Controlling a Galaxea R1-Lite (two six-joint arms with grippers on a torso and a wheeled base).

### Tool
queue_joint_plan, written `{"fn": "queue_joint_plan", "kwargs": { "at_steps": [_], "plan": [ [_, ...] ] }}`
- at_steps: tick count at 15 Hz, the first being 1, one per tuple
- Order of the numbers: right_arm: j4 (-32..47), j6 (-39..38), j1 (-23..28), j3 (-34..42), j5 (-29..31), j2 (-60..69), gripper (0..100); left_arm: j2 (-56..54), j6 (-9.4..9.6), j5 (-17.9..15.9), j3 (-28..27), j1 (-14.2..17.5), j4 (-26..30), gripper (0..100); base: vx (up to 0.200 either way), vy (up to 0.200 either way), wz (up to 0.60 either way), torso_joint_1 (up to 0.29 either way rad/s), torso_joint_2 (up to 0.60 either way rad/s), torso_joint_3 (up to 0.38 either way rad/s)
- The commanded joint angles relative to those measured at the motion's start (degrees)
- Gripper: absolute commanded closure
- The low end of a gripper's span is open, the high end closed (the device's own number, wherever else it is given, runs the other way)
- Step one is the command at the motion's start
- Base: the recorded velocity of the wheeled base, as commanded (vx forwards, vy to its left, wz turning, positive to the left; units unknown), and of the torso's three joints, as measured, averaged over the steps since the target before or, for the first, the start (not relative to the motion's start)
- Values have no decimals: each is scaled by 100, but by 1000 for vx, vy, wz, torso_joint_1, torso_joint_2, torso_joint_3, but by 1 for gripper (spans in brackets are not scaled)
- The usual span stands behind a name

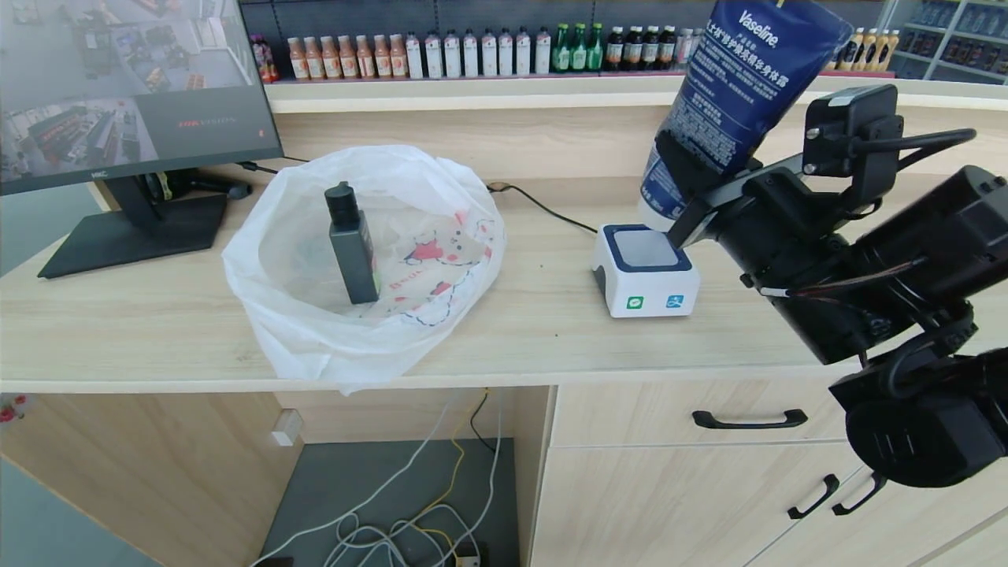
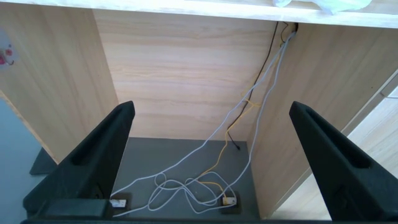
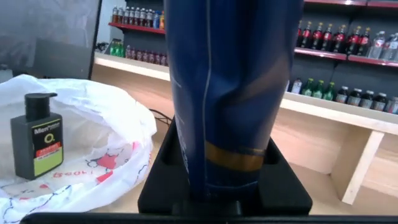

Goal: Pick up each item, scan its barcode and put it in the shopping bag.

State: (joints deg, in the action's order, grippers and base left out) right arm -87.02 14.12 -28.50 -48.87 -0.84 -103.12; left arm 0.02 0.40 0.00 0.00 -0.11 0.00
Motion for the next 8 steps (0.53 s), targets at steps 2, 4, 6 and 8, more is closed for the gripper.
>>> {"fn": "queue_joint_plan", "kwargs": {
  "at_steps": [2,4,6,8],
  "plan": [
    [-246,-181,222,-8,260,-235,100,-2,-14,0,0,2,0,0,0,0,0,0,0,0],
    [-298,-357,222,-17,620,-226,100,-2,-23,0,0,11,0,0,0,0,0,0,0,0],
    [-298,-366,231,-70,638,-244,100,-2,-23,0,0,11,0,0,0,0,0,0,0,0],
    [-298,-375,222,-351,647,-437,100,-2,-23,0,0,2,0,0,0,0,0,0,0,0]
  ]
}}
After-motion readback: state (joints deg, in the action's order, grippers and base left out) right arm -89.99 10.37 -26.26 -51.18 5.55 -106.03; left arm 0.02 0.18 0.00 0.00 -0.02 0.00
